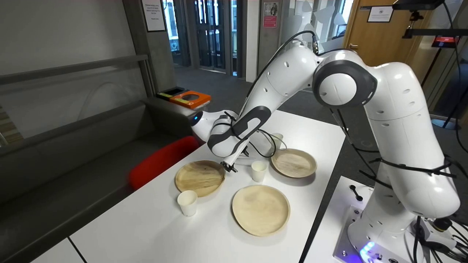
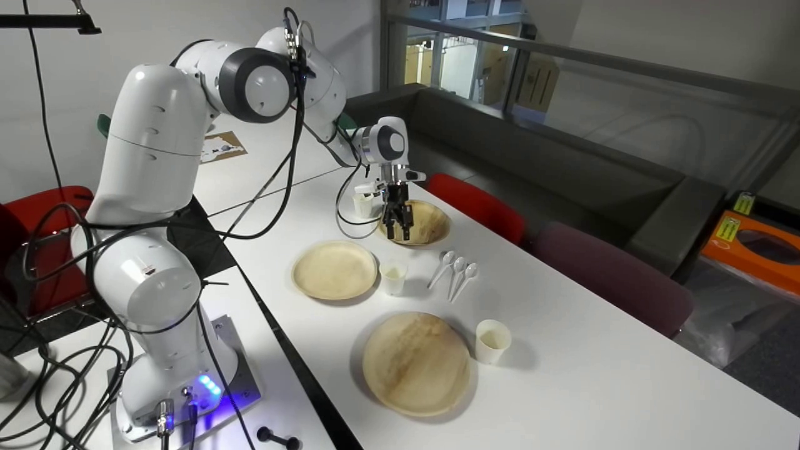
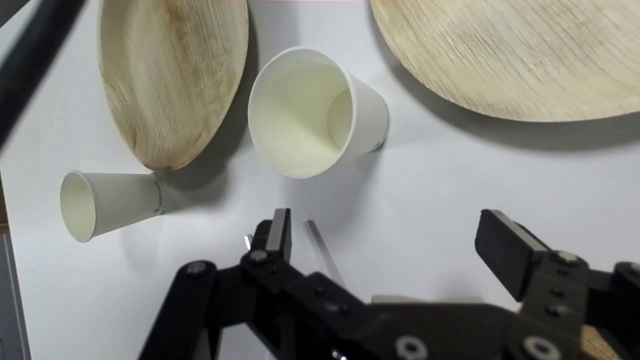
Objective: Shift the cup to the left, then move it closer to the plate
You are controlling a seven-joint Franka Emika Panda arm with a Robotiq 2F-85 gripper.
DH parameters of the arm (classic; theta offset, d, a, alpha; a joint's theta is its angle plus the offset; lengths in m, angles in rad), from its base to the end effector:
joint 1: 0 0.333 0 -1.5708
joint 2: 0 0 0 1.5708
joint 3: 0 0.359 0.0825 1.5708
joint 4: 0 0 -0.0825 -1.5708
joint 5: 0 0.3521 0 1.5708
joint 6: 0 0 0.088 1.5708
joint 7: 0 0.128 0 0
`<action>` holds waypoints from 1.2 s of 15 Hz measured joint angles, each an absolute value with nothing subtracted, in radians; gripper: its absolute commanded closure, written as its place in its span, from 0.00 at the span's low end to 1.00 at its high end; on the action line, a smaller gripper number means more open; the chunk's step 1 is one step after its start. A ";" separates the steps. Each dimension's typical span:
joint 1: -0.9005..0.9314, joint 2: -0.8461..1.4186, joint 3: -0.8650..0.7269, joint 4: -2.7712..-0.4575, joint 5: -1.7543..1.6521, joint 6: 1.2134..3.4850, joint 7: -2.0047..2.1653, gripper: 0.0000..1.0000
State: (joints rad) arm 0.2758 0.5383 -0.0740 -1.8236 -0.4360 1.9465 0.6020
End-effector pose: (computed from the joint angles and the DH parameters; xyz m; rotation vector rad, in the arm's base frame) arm 0.5907 0.0870 0.2618 2.5863 -0.1929 -0.2914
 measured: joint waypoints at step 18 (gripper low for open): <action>0.187 0.687 -0.003 -1.709 -0.159 1.843 0.216 0.00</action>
